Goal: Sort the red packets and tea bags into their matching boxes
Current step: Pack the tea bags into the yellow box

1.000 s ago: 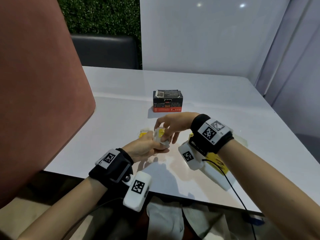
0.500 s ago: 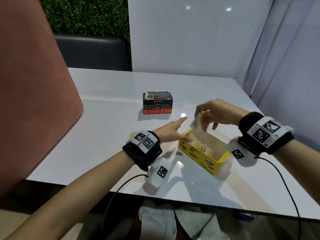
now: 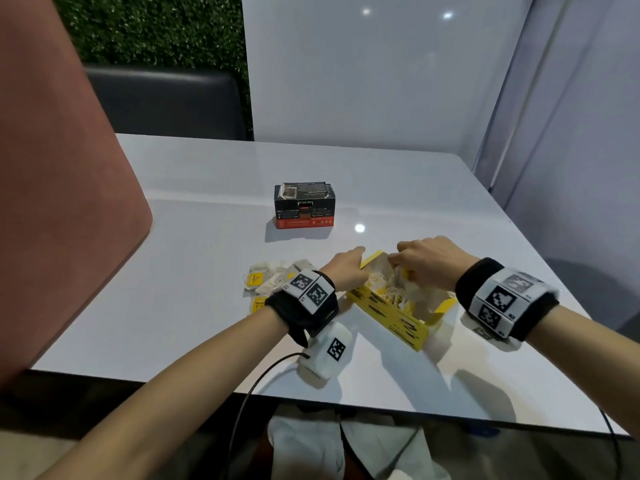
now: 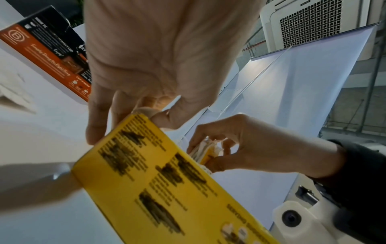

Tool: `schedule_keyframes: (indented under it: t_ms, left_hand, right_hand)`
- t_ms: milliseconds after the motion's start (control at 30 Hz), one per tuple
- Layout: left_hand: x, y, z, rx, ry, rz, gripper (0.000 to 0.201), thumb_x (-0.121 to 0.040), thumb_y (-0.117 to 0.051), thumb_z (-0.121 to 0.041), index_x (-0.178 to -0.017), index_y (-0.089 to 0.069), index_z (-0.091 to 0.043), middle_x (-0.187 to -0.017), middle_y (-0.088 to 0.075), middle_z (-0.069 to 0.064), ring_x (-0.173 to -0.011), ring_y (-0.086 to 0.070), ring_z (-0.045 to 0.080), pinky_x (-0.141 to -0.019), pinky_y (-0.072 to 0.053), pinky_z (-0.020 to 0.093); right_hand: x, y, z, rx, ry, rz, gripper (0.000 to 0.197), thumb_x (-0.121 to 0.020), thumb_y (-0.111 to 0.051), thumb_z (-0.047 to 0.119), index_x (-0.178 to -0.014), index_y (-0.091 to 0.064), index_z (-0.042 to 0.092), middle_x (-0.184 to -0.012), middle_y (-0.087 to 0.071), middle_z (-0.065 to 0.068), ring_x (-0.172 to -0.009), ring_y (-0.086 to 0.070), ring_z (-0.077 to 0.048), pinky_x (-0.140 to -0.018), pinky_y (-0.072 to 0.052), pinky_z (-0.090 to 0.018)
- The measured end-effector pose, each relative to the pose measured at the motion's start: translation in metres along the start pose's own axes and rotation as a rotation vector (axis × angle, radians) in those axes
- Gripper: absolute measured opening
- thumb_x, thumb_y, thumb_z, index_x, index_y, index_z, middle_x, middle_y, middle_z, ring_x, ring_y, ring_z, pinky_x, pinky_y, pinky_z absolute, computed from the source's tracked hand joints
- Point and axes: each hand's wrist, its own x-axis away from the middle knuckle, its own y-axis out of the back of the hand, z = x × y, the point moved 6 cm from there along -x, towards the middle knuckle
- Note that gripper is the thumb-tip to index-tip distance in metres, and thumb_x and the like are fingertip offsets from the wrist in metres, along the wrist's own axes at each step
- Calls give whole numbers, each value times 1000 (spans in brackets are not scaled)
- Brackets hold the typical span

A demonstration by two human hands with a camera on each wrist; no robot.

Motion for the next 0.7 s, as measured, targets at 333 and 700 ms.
schedule_keyframes:
  t_ms: [333, 700]
  left_hand:
    - [-5, 1, 4, 47, 4, -10, 31, -87, -46, -13, -117, -50, -5, -116, -57, 13, -104, -54, 28, -84, -44, 37]
    - [-9, 3, 12, 232, 37, 51, 32, -89, -44, -12, -115, -59, 1, -113, -63, 20, -105, -61, 33, -89, -51, 42]
  right_hand:
    - [-26, -1, 22, 27, 98, -136, 31, -96, -44, 19, -127, -50, 22, -113, -61, 2, -100, -50, -19, -61, -34, -28]
    - [-17, -5, -9, -392, -233, -380, 23, -77, -63, -6, -91, -54, 11, -91, -56, -3, -68, -56, -25, -54, -44, -32]
